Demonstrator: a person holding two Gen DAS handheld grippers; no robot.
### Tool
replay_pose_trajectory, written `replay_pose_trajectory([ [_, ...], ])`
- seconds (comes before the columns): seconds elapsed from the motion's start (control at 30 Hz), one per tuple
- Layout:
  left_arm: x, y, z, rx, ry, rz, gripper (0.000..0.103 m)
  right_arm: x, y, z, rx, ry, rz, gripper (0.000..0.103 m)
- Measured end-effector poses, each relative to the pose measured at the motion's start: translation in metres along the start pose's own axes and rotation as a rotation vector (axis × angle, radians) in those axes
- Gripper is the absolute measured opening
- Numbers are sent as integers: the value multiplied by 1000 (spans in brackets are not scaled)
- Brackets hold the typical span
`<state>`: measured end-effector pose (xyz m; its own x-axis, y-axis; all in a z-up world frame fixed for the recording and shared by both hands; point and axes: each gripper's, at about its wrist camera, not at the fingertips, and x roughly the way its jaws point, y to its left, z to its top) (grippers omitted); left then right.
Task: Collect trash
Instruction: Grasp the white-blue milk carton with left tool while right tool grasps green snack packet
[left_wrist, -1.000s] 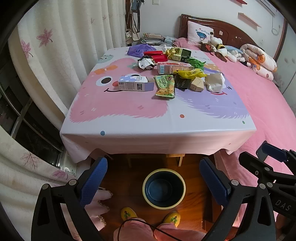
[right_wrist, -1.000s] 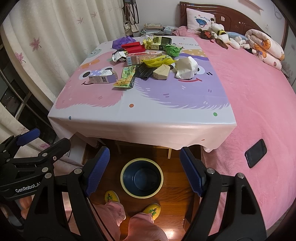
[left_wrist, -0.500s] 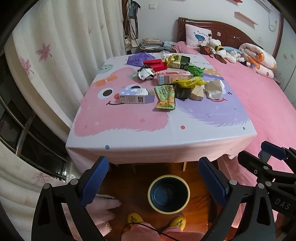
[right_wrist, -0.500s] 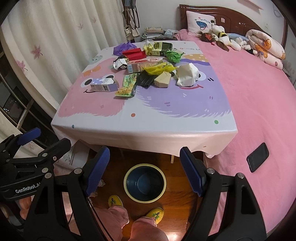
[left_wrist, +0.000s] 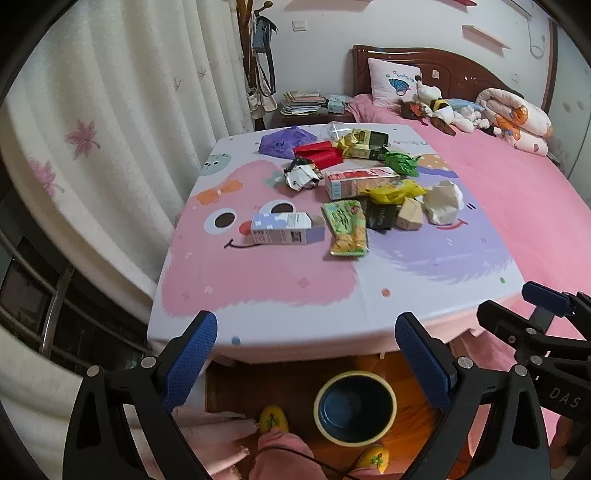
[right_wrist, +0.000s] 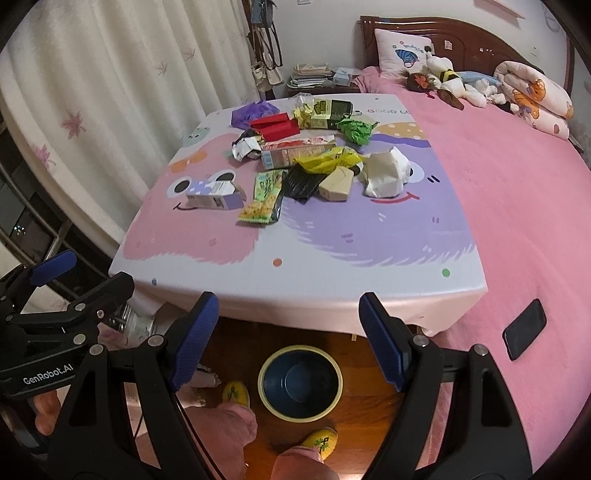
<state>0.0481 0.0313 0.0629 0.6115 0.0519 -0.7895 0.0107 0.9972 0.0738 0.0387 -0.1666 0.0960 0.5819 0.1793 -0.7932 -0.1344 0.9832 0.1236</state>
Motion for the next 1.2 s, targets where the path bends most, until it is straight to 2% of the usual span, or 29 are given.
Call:
replay_pose_trajectory([
  [0.2, 49, 37, 48, 28, 43, -31, 99, 29, 4, 29, 63, 7, -34, 76],
  [0.37, 101, 70, 94, 73, 94, -69, 99, 69, 12, 60, 155, 41, -72, 76],
  [0.6, 190, 80, 140, 297, 160, -116, 99, 128, 21, 78, 258, 125, -114, 69],
  [0.83, 261, 58, 150, 536, 218, -199, 98, 177, 19, 81, 401, 179, -133, 67],
  [1.0, 286, 37, 146, 653, 249, -266, 97, 206, 18, 88, 450, 188, -125, 67],
  [1.07, 294, 31, 145, 683, 268, -278, 92, 220, 18, 93, 451, 193, -124, 66],
  [1.13, 303, 26, 141, 700, 301, -295, 81, 234, 17, 99, 451, 203, -123, 65],
  [1.2, 310, 26, 139, 701, 339, -314, 75, 247, 18, 104, 439, 212, -128, 65],
])
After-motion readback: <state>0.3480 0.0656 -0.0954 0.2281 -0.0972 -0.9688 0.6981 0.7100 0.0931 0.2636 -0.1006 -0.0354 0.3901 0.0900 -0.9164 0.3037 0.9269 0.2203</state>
